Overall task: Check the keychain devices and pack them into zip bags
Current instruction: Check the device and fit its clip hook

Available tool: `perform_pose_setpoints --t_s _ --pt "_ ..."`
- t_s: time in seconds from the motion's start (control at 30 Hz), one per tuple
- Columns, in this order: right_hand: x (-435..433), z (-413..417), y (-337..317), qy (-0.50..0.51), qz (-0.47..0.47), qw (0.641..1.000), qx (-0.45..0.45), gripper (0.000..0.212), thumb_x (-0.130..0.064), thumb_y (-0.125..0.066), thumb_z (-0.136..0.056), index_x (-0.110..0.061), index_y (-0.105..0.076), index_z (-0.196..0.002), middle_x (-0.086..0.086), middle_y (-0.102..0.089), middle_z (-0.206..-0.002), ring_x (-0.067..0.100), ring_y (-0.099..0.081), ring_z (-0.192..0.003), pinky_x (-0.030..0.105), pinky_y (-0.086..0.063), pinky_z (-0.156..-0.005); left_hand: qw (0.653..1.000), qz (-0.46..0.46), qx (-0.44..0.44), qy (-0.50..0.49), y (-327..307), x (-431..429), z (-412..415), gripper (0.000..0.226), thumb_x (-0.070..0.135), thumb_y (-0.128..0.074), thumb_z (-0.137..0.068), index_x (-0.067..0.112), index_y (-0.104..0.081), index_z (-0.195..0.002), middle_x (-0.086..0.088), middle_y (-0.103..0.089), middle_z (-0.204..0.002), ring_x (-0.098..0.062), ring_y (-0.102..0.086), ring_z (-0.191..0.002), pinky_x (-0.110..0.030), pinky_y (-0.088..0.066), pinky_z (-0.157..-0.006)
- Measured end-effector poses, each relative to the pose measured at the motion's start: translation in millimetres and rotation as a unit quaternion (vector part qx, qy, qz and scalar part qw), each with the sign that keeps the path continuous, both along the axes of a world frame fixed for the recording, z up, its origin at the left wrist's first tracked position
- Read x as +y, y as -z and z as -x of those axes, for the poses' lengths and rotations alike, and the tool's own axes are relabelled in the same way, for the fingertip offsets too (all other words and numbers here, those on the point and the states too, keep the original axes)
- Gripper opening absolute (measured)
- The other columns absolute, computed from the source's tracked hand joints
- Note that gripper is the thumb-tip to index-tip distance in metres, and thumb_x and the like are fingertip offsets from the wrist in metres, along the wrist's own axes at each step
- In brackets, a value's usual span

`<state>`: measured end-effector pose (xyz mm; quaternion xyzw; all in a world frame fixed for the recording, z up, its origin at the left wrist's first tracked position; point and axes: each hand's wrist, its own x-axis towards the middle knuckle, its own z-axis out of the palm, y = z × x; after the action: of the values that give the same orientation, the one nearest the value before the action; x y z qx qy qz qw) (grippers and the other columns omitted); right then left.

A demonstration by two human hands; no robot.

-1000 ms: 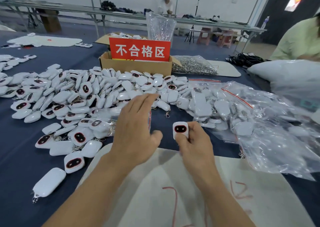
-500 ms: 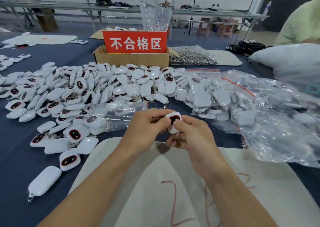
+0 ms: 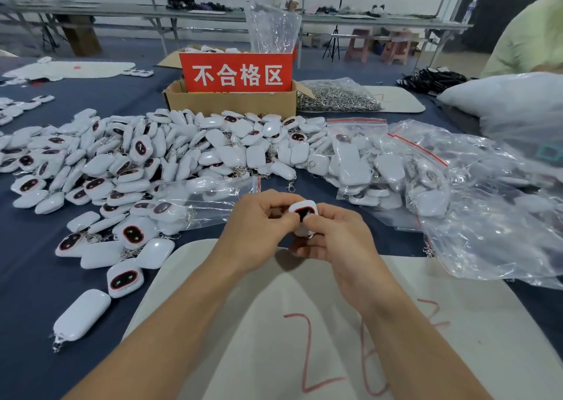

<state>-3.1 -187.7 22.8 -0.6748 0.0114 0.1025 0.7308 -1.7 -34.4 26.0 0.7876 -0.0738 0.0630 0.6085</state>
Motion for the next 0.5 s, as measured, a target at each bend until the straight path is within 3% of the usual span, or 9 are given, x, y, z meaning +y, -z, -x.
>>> perform_pose_setpoints --t_s 0.17,0.3,0.4,0.5 --pt "1.9 -1.1 -0.2 -0.025 -0.007 1.0 0.002 0.021 0.0 -0.062 -0.087 -0.008 -0.079 -0.096 0.026 -0.074 -0.095 0.029 -0.071 -0.076 0.039 -0.064 -0.076 0.999 0.0 -0.001 -0.037 0.1 -2.4 -0.2 0.019 0.03 -0.071 -0.075 0.042 -0.08 -0.087 0.011 -0.072 -0.085 -0.014 -0.068 -0.077 -0.028 -0.055 -0.074" --pt "2.9 -0.3 -0.8 -0.039 0.008 0.999 -0.006 0.022 0.005 -0.065 -0.087 -0.009 -0.078 -0.099 0.015 -0.074 -0.083 0.025 -0.07 -0.069 0.032 -0.059 -0.066 0.998 0.029 0.022 -0.043 -2.3 -0.7 -1.0 0.021 0.024 -0.071 -0.073 0.033 -0.082 -0.087 -0.003 -0.076 -0.088 -0.033 -0.07 -0.084 -0.043 -0.058 -0.079" --pt "4.0 0.2 -1.3 -0.027 0.021 0.999 -0.012 0.022 0.005 -0.065 -0.087 -0.009 -0.078 -0.097 0.014 -0.074 -0.08 0.025 -0.067 -0.065 0.031 -0.056 -0.061 0.999 0.025 0.027 -0.038 -2.4 0.0 -1.1 0.019 0.01 -0.076 -0.083 0.026 -0.083 -0.09 0.004 -0.078 -0.086 -0.02 -0.072 -0.077 -0.035 -0.058 -0.076" --pt "4.8 0.2 -0.8 -0.014 0.036 0.999 -0.017 0.021 0.004 -0.065 -0.086 -0.01 -0.078 -0.094 0.015 -0.073 -0.075 0.027 -0.065 -0.06 0.04 -0.048 -0.064 0.999 0.014 0.028 -0.038 -2.7 1.1 -0.4 0.021 0.005 -0.075 -0.088 0.022 -0.084 -0.094 0.002 -0.078 -0.087 -0.023 -0.075 -0.08 -0.031 -0.06 -0.076"
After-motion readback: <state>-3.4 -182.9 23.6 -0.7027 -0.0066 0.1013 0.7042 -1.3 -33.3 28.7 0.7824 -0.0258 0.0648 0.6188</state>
